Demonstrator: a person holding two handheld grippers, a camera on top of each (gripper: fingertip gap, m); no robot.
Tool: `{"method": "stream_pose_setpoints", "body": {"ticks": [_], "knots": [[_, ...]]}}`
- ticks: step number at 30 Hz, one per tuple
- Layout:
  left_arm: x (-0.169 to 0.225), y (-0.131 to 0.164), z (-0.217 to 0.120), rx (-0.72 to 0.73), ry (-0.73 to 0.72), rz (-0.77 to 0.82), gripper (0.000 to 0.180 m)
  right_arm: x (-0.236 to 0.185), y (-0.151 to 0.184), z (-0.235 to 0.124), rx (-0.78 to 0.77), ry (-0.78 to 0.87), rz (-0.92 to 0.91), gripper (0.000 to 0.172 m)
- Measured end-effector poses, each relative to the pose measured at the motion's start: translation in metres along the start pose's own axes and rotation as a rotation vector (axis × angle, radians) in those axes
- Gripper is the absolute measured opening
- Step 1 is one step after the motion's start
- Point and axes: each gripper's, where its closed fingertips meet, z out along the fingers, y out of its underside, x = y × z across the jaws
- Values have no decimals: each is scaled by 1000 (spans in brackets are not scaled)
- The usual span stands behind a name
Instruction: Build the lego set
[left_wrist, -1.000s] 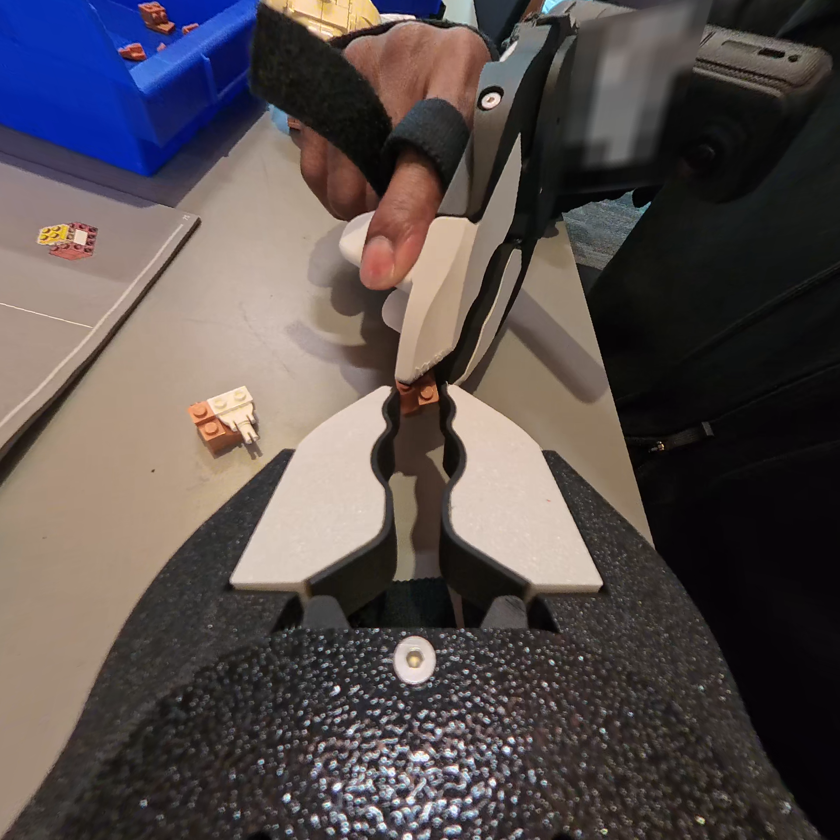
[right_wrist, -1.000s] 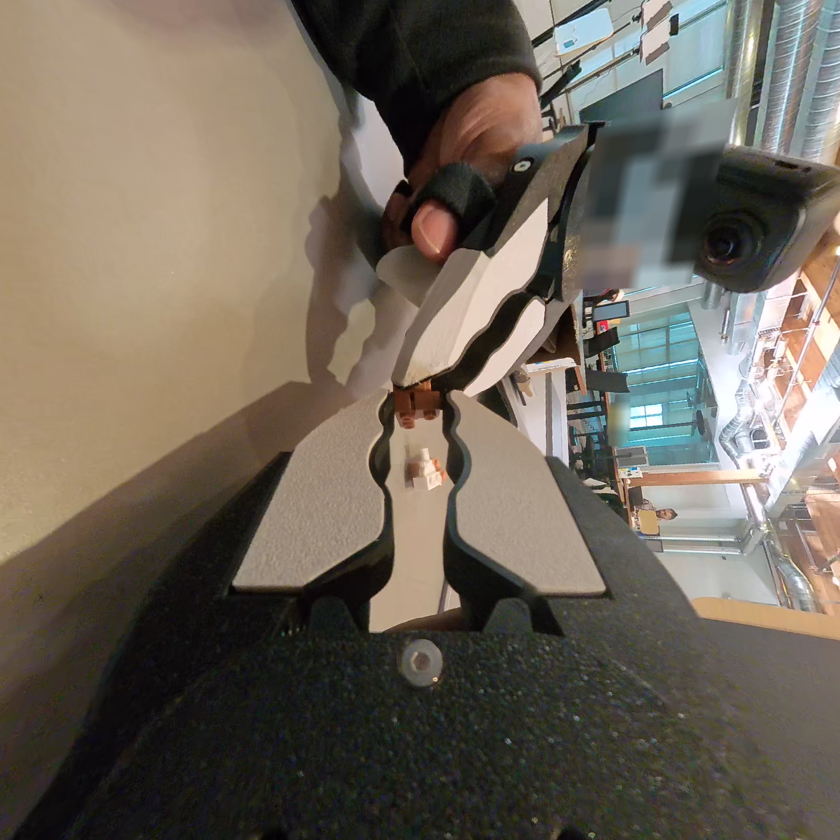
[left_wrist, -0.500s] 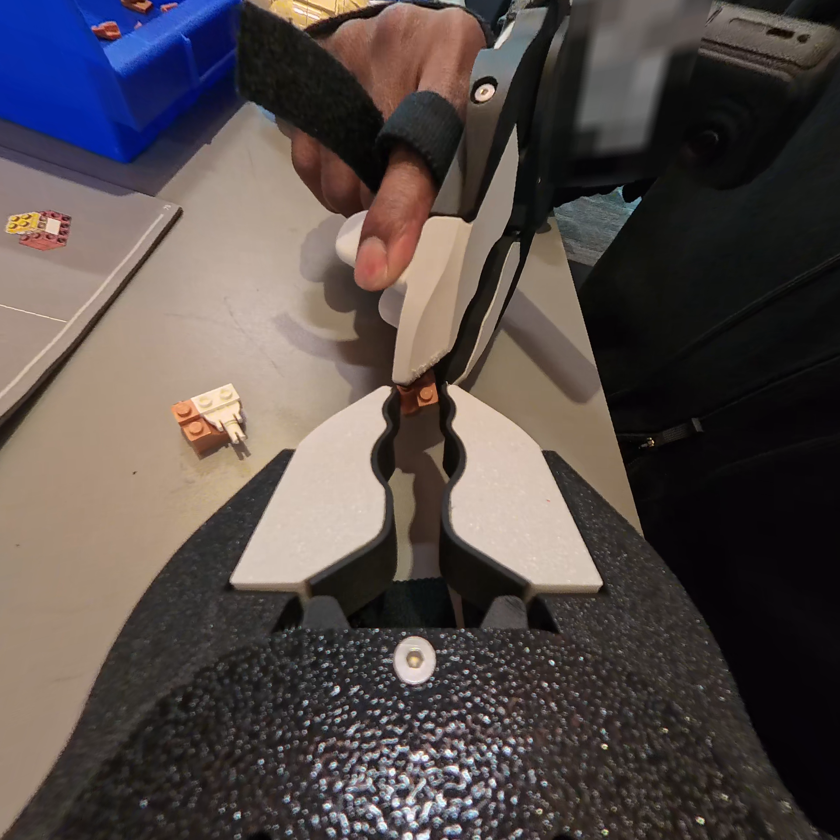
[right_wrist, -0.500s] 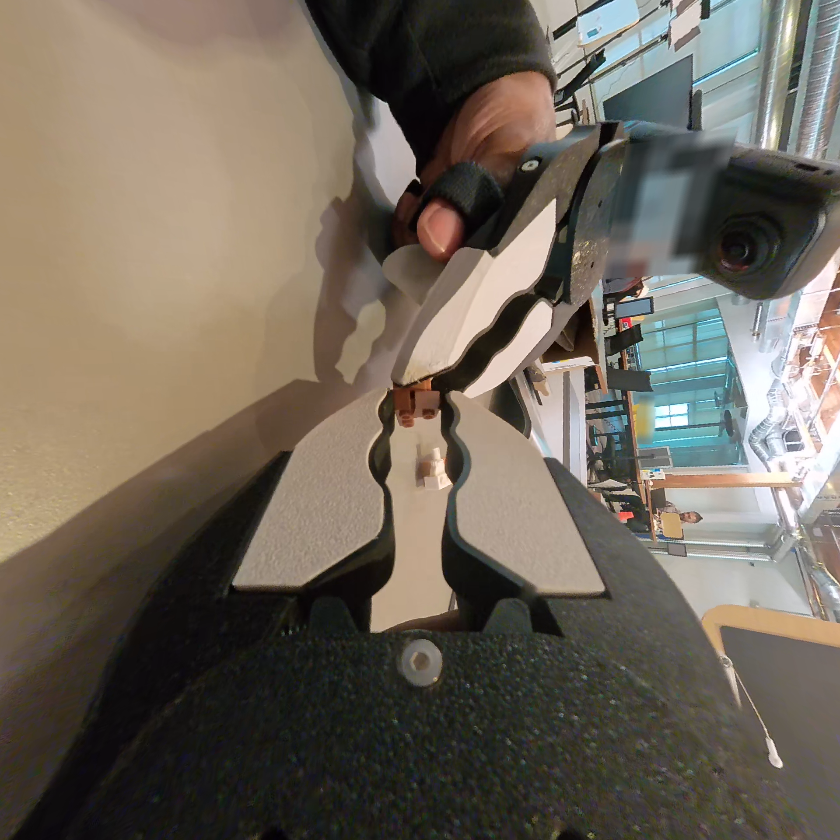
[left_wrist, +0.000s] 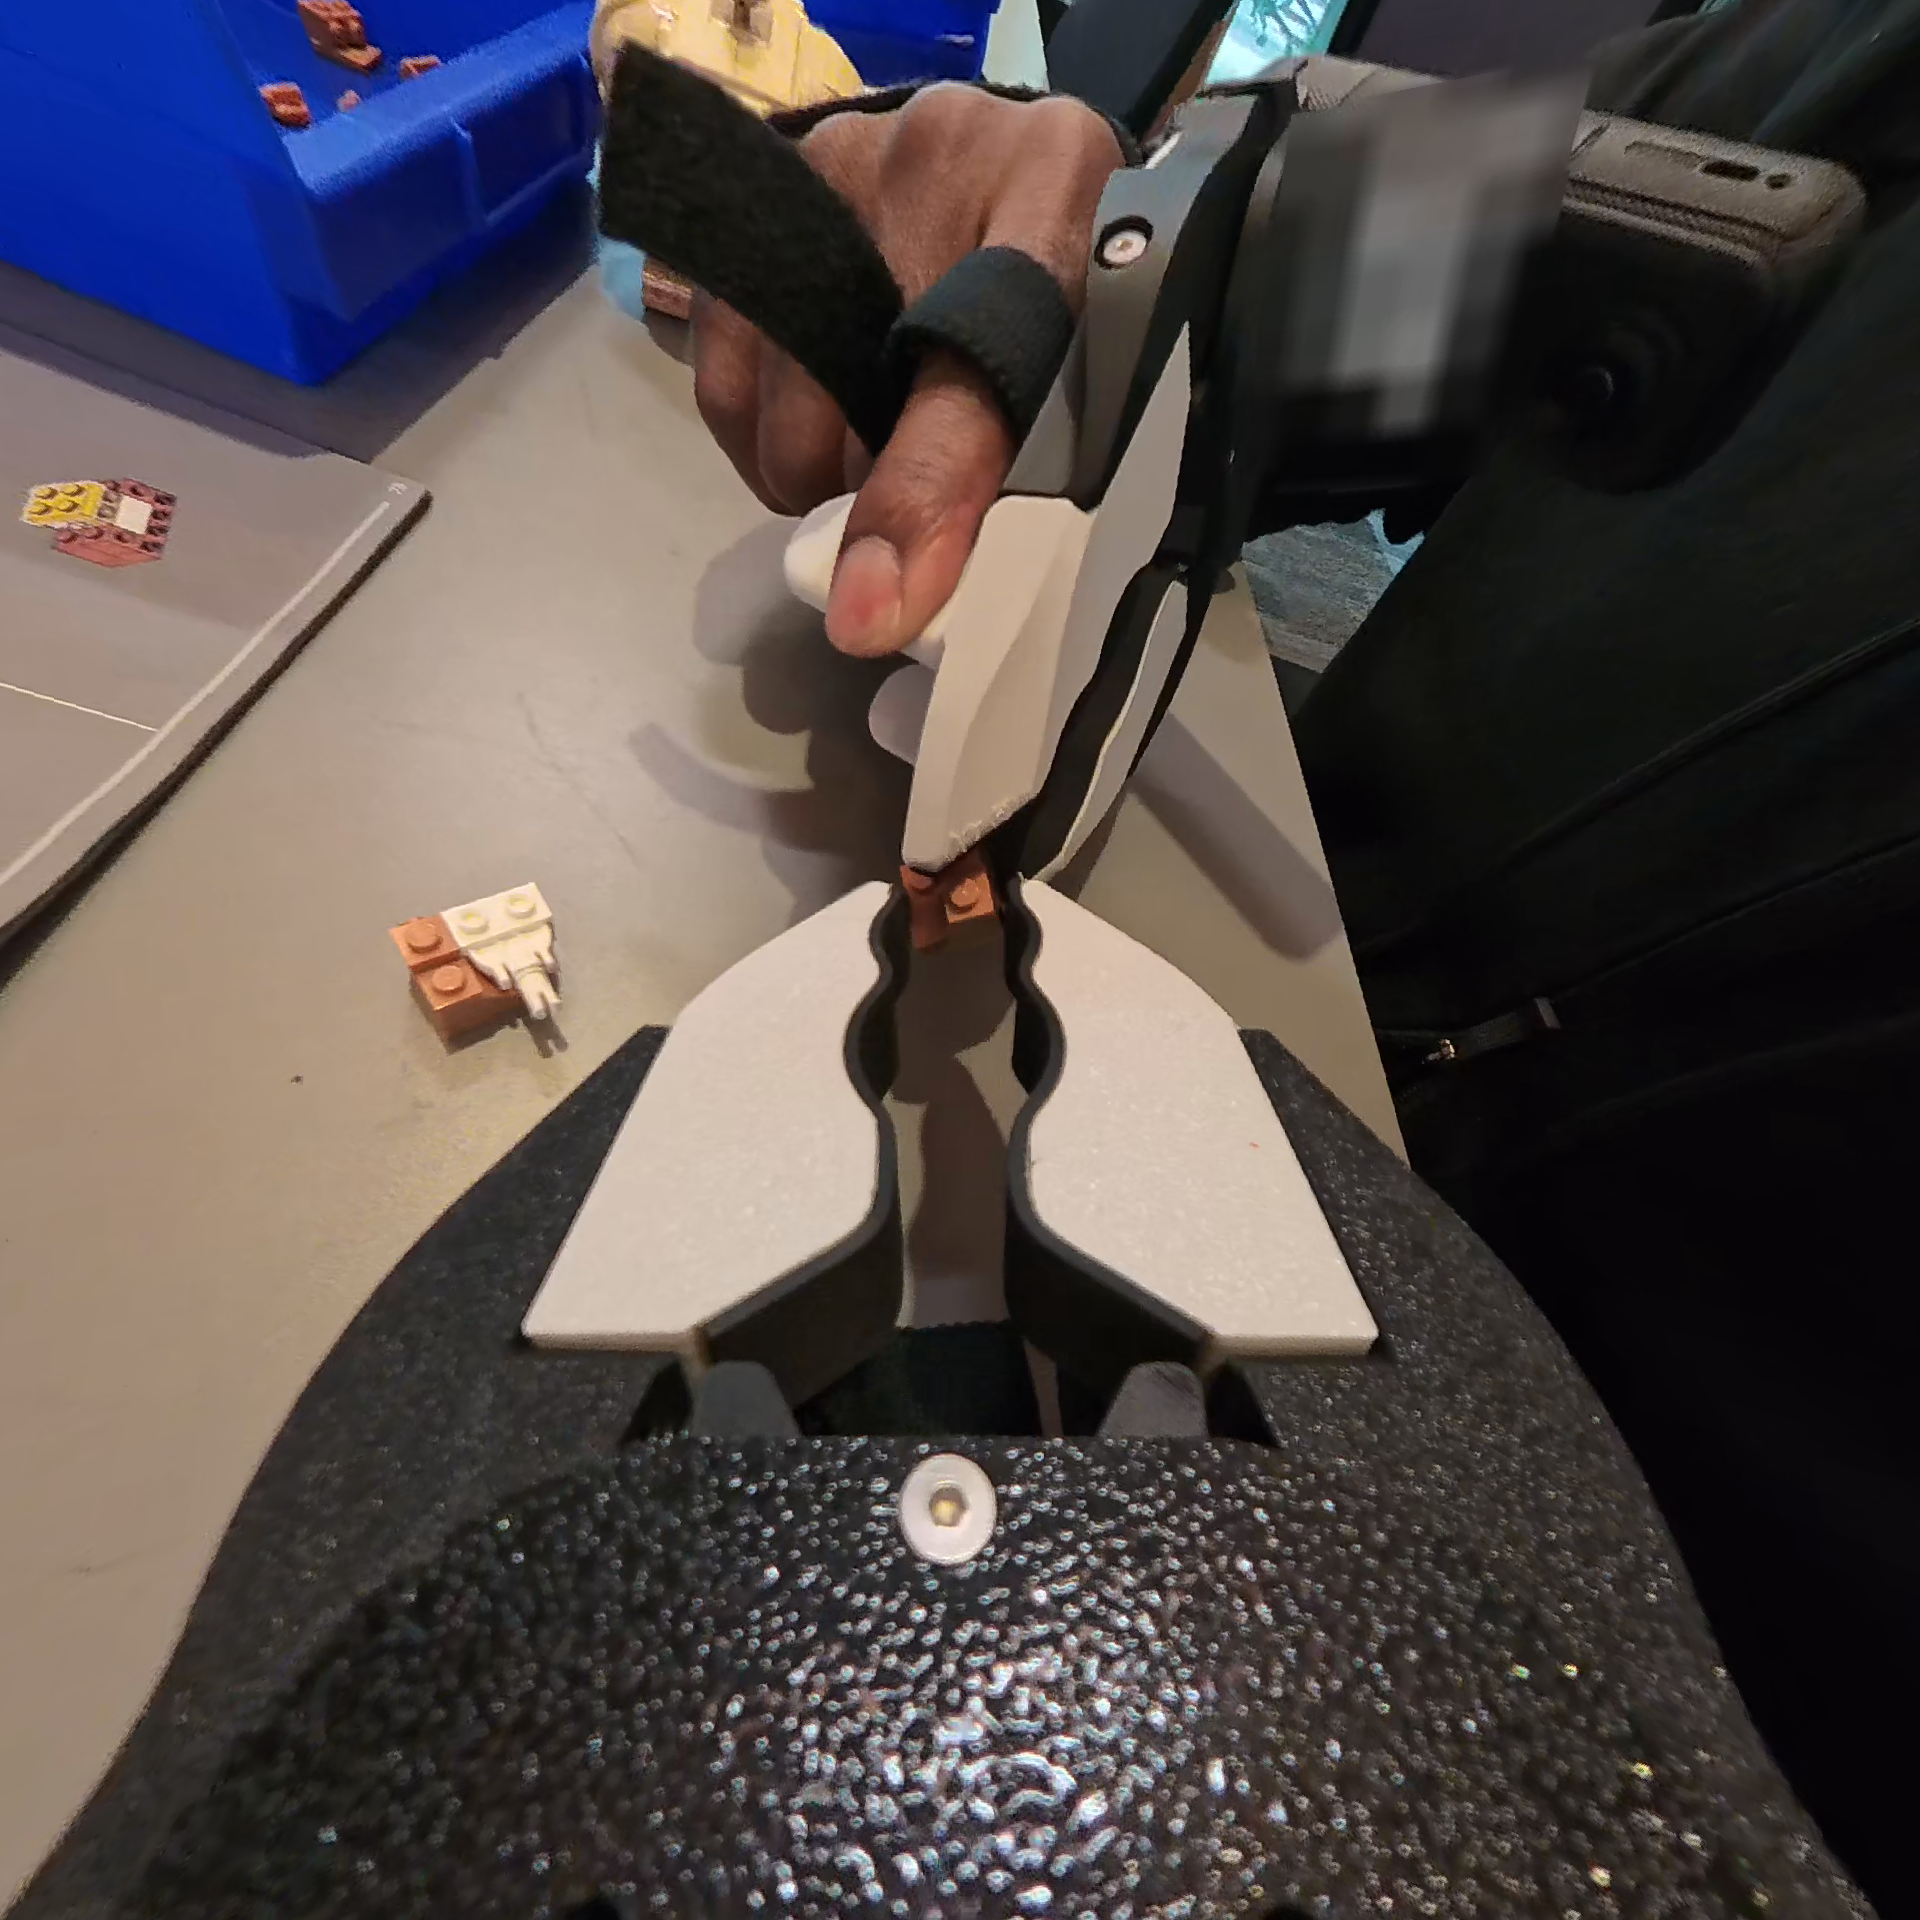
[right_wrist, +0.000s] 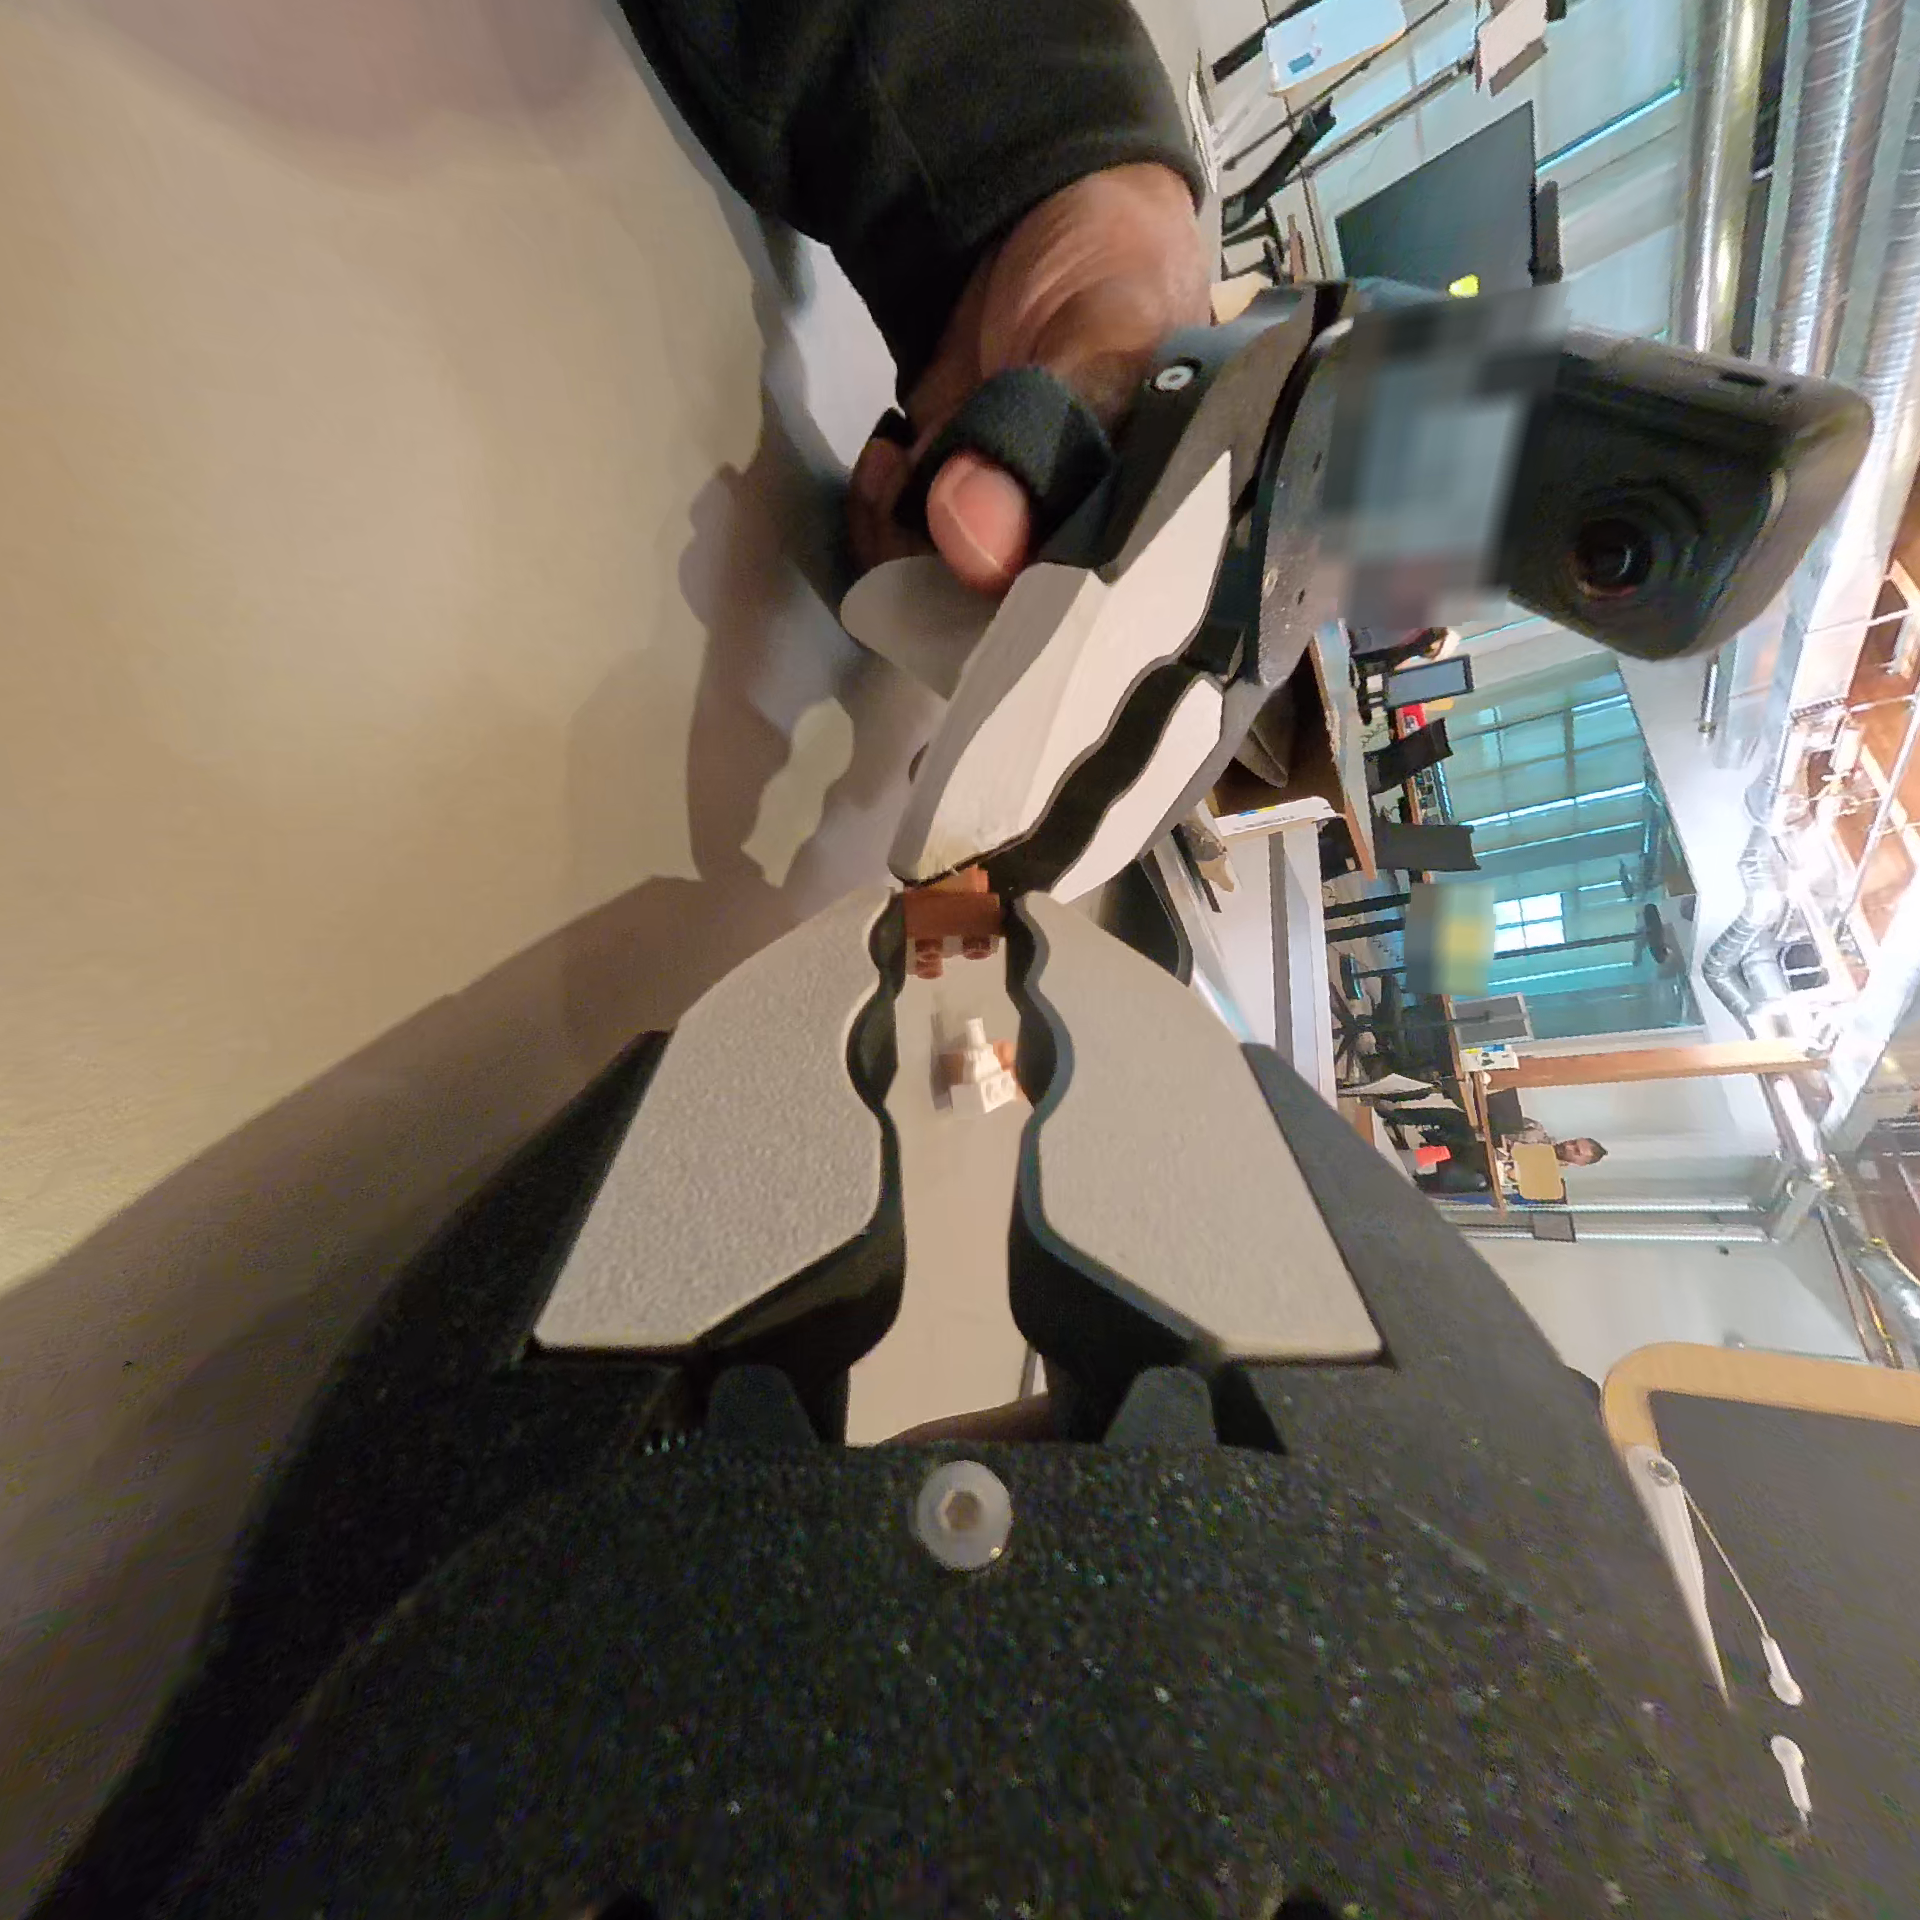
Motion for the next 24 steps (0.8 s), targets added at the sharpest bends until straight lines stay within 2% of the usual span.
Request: {"method": "stream_pose_setpoints", "body": {"ticks": [7,12,24], "knots": [[-3,-1,-3,15,-25,-7,25,11,4,-3,-8,59,26,18],[-1,-4,0,26,-24,8,18,12,0,-3,-5,87,-5,18],[-5,-1,3,-12,-75,102,17,8,3,-3,-17,77,17,18]]}}
